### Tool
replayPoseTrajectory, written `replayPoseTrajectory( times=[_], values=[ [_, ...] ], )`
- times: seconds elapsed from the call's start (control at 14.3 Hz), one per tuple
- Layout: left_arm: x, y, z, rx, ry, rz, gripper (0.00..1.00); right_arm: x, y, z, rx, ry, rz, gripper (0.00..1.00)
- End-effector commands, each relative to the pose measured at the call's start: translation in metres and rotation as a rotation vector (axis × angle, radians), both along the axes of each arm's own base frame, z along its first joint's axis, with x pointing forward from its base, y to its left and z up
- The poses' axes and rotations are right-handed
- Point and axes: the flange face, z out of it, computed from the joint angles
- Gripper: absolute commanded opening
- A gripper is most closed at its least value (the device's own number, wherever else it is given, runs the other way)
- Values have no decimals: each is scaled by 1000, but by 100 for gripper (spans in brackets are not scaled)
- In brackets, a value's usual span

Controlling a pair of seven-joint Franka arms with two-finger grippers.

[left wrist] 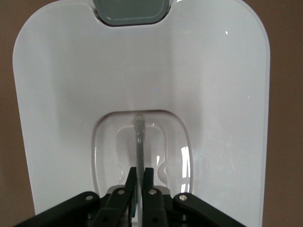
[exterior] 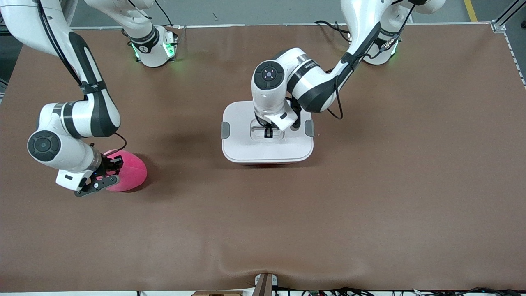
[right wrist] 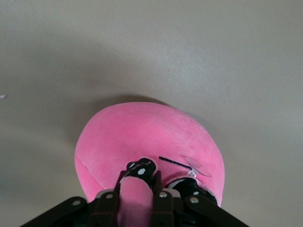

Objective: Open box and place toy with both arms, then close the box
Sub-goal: 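Grasp the lid handle with the left gripper while the right gripper grasps the toy, then lift the lid off with the left gripper while the right gripper lifts the toy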

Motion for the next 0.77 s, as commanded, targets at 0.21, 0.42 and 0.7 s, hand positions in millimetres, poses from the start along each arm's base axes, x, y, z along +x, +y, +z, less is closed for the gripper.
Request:
replayPoseTrajectory(
  times=[0.21, 0.42, 0.7],
  values=[
    [-5, 4, 24, 11, -30, 9, 0, -2, 4, 6, -8, 20, 66, 0],
    [-1, 13, 37, 15, -27, 23, 0, 2, 7, 28, -5, -9, 152, 0],
    [7, 24, 47, 19, -29, 40, 0, 0, 23, 59, -6, -44, 255, 0]
  ],
)
